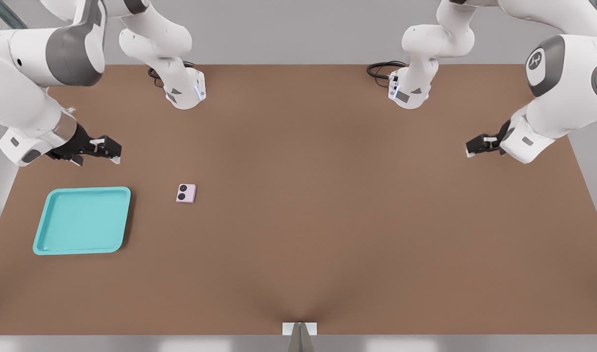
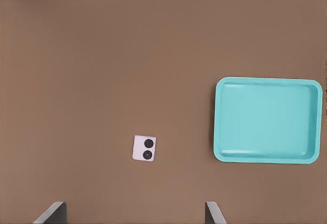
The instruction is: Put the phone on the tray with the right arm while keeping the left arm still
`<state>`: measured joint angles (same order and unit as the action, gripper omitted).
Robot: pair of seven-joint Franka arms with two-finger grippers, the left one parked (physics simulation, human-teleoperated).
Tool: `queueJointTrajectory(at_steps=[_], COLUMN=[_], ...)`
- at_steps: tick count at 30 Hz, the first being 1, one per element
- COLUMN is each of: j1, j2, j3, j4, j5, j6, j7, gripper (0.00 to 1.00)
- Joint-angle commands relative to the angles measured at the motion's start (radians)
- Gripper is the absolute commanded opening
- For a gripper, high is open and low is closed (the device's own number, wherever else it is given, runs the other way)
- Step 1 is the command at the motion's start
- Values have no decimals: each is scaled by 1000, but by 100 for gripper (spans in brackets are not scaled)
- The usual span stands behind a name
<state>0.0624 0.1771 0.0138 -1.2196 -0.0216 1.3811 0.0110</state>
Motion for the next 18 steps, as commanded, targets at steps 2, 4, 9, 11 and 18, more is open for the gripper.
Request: queueJointTrajectory(at_steps=[2, 4, 9, 11, 18], j1=[-21, -24, -13, -42, -88], j2=[-10, -24, 99, 71, 91], j3=[14, 78, 169, 196, 195], j4=[-15, -132, -408, -577, -770], j5=[-4, -24, -58, -58, -57], j6=[87, 170, 541, 696, 947], j7=[14, 119, 385, 445, 554], gripper=[100, 100, 100, 100, 100])
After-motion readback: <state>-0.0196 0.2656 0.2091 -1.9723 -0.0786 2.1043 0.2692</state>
